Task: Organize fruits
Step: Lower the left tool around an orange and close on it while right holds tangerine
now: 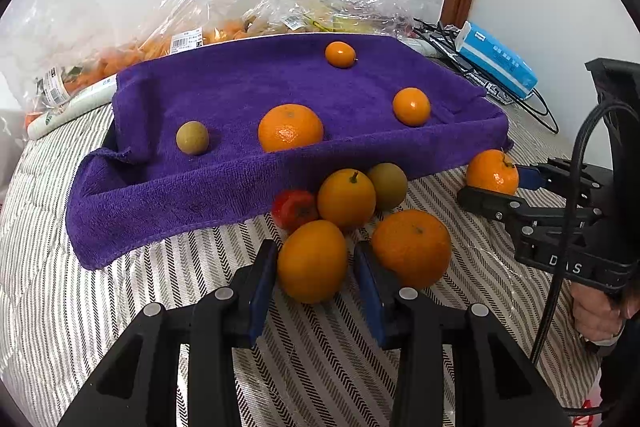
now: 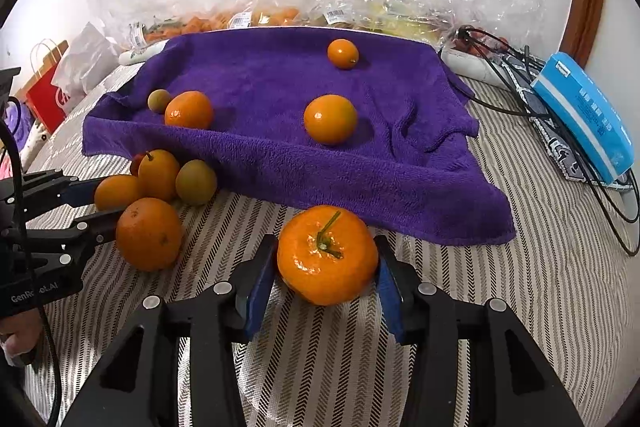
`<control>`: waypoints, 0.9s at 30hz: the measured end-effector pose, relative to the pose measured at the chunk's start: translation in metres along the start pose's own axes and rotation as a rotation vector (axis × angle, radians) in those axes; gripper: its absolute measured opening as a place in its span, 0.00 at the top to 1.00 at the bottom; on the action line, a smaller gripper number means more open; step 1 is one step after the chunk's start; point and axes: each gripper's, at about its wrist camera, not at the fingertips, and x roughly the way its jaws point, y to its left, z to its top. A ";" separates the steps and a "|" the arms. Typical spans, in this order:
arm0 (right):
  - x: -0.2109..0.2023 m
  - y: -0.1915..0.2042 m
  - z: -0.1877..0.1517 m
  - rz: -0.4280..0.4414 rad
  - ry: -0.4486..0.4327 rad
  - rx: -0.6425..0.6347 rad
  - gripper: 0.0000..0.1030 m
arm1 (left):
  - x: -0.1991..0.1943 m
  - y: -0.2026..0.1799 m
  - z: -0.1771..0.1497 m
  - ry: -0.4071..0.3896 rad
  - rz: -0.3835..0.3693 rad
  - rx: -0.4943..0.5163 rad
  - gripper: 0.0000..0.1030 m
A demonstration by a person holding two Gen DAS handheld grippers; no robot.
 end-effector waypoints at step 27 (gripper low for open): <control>-0.040 0.001 0.011 0.042 -0.140 0.048 0.58 | -0.037 0.020 -0.002 -0.139 -0.127 -0.108 0.73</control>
